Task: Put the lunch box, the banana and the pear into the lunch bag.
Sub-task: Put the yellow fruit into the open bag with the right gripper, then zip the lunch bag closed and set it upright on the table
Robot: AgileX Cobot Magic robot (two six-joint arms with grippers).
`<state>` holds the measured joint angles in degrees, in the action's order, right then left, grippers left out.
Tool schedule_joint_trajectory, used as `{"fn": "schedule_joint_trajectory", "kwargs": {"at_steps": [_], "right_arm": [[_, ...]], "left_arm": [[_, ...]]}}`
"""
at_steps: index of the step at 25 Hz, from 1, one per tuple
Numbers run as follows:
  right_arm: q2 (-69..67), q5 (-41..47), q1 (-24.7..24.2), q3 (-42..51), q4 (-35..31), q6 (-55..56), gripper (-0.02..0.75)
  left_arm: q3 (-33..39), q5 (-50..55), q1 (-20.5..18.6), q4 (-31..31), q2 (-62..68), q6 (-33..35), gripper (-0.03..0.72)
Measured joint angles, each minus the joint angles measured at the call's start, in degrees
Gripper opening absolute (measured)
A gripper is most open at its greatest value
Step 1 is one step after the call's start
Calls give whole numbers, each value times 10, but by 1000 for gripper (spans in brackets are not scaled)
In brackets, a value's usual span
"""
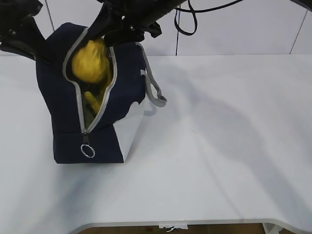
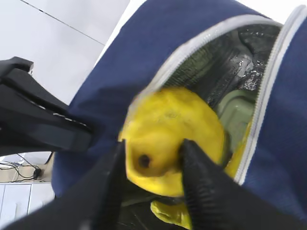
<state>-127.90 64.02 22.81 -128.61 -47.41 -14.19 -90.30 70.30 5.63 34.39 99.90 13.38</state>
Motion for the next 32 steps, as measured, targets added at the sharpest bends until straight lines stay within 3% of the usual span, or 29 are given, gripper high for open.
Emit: {"fn": "schedule_joint_trajectory", "kwargs": {"at_steps": [3,7,17,29,32], "right_arm": [[0,10,0,-11,1,0,496],[0,50,0,-49,28,1,546],[0,77,0,-84,239,89,552],[-20,77,0,-51,234,105,559],[-23,77,0,-39,234,105,520]], "left_arm": [[0,1,0,0,0,0,8],[0,1,0,1,0,0,8],[0,1,0,-10,0,0,8],[0,1,0,-10,0,0,8],[0,1,0,-10,0,0,8]]}}
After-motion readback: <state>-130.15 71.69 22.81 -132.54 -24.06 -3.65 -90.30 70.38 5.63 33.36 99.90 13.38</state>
